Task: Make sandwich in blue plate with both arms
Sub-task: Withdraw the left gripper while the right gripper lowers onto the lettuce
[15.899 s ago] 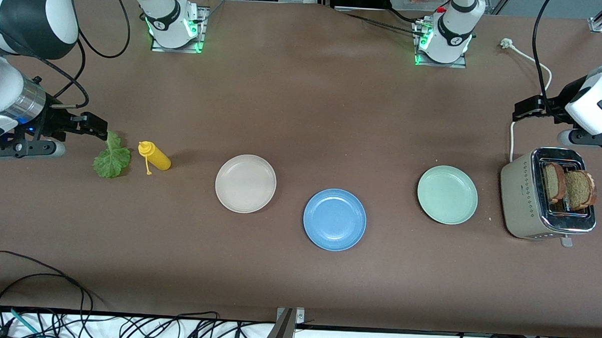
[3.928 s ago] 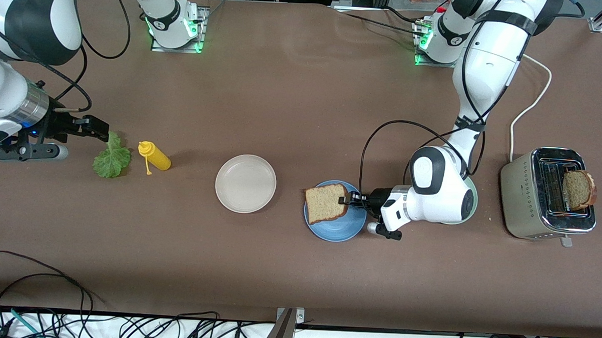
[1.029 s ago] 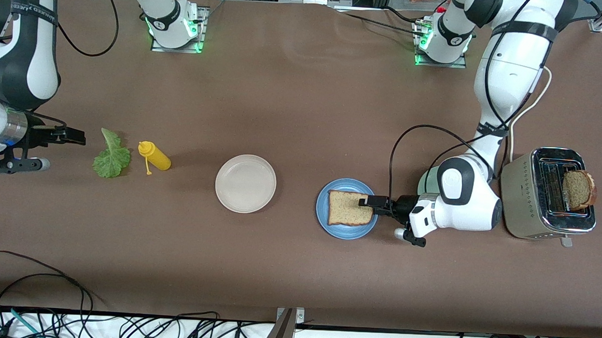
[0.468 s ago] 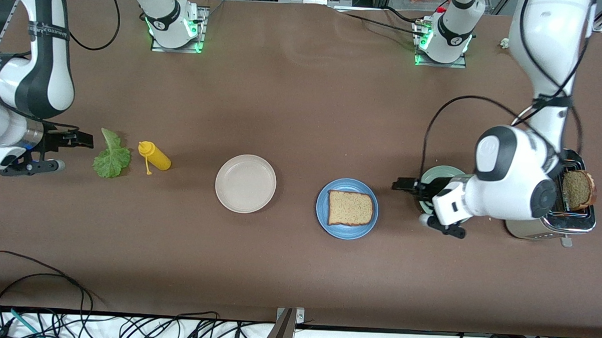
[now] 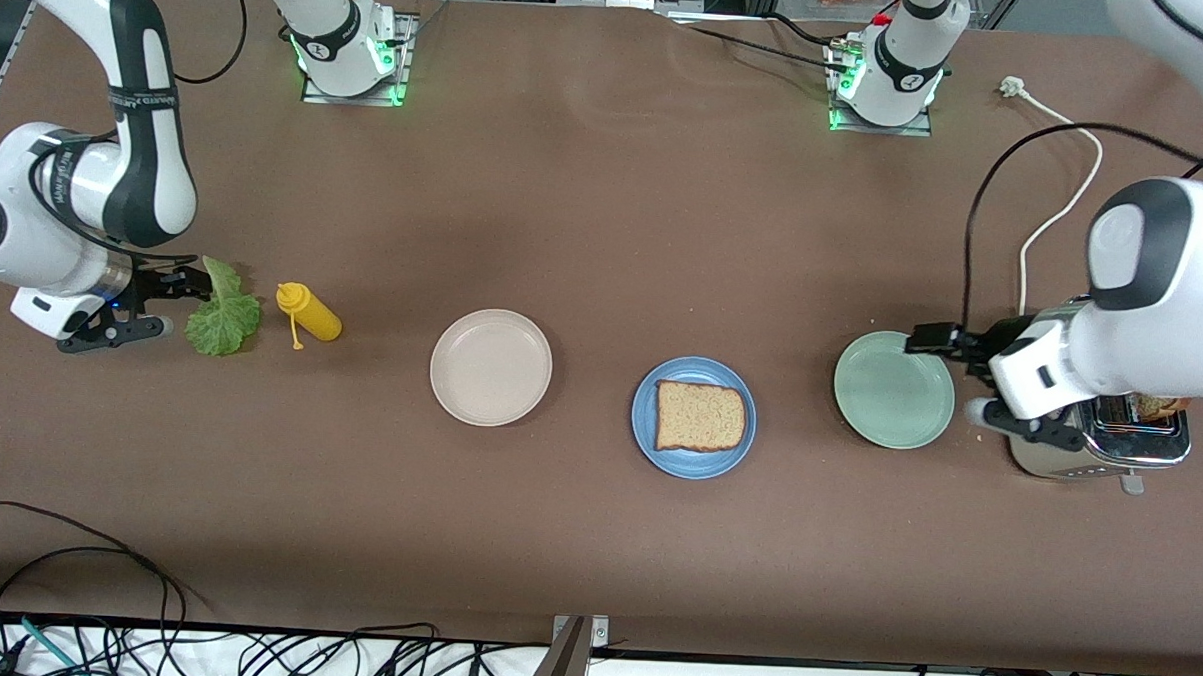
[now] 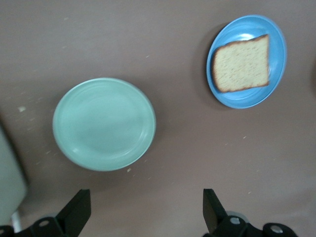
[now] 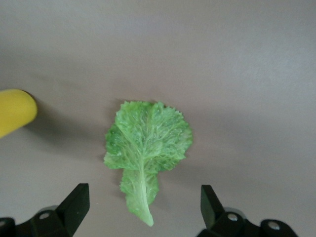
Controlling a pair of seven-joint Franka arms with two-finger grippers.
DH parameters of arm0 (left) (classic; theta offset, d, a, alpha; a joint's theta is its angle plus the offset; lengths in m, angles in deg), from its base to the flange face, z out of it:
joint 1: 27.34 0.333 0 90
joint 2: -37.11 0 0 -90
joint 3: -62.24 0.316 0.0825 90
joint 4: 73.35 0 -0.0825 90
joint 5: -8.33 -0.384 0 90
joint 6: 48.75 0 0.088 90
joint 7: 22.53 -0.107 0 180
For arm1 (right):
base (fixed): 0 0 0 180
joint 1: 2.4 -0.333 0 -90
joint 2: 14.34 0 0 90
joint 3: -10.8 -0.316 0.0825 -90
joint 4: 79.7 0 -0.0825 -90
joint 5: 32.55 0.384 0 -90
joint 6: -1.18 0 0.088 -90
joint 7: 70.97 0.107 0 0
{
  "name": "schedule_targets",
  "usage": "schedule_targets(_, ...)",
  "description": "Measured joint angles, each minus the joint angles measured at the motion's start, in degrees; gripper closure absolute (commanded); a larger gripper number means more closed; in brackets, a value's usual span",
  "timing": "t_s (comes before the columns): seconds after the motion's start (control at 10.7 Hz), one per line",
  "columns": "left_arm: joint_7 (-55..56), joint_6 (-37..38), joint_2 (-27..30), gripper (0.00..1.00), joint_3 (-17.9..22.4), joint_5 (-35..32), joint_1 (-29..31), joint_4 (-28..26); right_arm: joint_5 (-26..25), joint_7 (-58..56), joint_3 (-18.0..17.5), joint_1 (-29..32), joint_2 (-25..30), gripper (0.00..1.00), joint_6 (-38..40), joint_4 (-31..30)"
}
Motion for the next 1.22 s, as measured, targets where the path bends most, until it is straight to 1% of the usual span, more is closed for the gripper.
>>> schedule_targets(0.19,-0.45,2.31,2.99,0.00,0.89,-6.18,0.07,-0.11,0.04,-1.35,-0.04,0.00,-0.92,0.00,-3.06,-2.35)
schedule_targets(0.28,-0.46,2.80,4.43,0.00,1.10,-7.63,0.10,-0.18,1.26,-2.43,-0.04,0.01,-1.52,0.00,-3.84,-2.86)
schedule_targets(0.37,-0.51,4.11,5.90,0.00,1.60,-8.76,0.12,-0.24,4.34,-5.03,-0.05,0.03,-2.43,0.00,-4.26,-3.31)
schedule_targets(0.56,-1.74,7.30,9.14,0.00,2.11,-13.54,0.17,-0.51,12.83,-12.41,-0.05,0.15,-5.70,0.00,-4.62,-3.65)
schedule_targets(0.65,-1.79,8.36,11.30,0.00,2.12,-14.46,0.17,-1.30,16.37,-15.70,-0.06,0.20,-7.60,0.00,-5.13,-3.66)
schedule_targets(0.84,-0.98,8.96,15.85,0.00,2.19,-15.26,0.19,-4.29,20.16,-20.19,-0.06,0.57,-10.27,0.00,-6.43,-3.65)
schedule_targets(0.94,1.44,9.52,17.78,0.00,2.20,-16.07,0.19,-5.53,21.74,-22.29,-0.05,1.03,-10.94,0.00,-6.57,-3.63)
schedule_targets(1.12,7.26,10.57,21.24,0.00,1.62,-16.26,0.19,-7.84,23.13,-24.84,-0.05,1.66,-11.45,0.12,-6.58,-3.60)
schedule_targets(1.22,9.51,10.60,22.48,0.00,1.10,-16.26,0.18,-9.08,23.14,-25.12,-0.05,1.75,-11.45,0.34,-6.58,-3.58)
